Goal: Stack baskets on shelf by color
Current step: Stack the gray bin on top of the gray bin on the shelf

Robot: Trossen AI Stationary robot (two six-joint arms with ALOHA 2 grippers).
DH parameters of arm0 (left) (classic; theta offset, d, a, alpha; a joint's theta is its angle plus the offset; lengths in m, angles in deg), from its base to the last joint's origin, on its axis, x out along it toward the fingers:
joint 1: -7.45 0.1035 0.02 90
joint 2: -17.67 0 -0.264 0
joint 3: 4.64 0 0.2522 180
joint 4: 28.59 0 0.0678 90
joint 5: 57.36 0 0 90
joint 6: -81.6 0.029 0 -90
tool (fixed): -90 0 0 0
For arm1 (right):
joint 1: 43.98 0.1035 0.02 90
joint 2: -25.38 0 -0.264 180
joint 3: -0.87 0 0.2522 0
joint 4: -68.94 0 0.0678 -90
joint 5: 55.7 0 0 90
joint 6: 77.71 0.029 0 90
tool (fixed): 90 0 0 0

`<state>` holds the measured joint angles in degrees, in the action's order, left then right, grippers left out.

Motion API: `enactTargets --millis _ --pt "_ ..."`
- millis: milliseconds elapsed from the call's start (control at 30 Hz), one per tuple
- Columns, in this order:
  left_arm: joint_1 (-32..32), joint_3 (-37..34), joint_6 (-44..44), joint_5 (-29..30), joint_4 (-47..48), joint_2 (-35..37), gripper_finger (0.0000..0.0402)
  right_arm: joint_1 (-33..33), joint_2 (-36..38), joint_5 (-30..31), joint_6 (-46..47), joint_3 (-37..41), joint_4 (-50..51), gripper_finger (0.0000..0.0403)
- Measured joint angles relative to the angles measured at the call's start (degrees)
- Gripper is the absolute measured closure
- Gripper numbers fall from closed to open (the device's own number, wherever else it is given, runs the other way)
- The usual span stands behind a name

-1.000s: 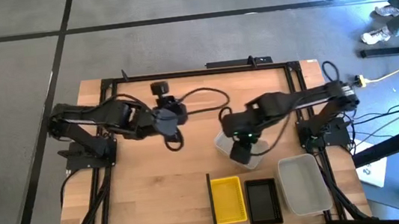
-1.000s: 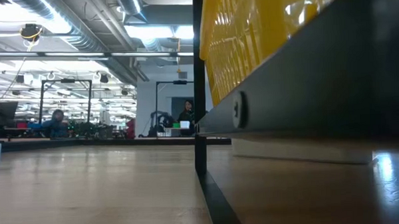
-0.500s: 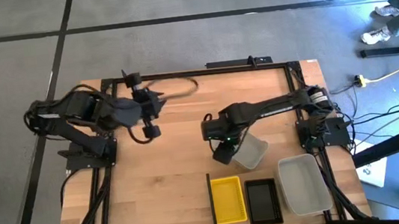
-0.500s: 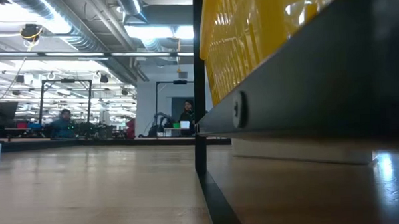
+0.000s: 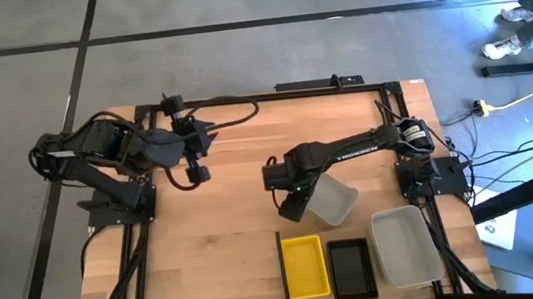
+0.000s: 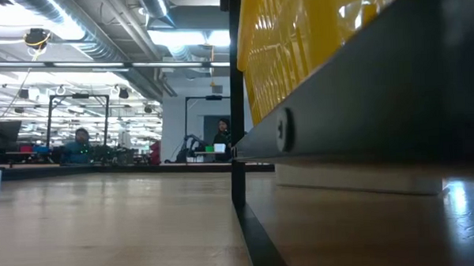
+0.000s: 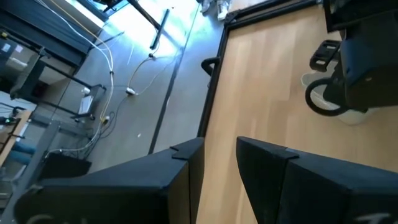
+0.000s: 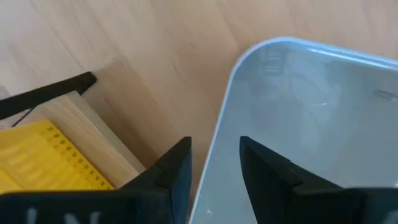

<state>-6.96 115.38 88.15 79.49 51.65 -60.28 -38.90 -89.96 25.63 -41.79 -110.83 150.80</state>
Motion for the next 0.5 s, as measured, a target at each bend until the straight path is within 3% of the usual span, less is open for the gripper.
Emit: enactTargets --millis 300,500 --pt "0.0 0.0 -0.38 0.02 0.72 0.0 0.0314 -0.39 -0.52 -0.14 2.36 5.29 -4.5 0.0271" --pt "0.0 0.0 -0.43 0.01 0.74 0.0 0.0314 -0.79 -0.52 0.0 -5.56 10.44 -9.2 0.0296"
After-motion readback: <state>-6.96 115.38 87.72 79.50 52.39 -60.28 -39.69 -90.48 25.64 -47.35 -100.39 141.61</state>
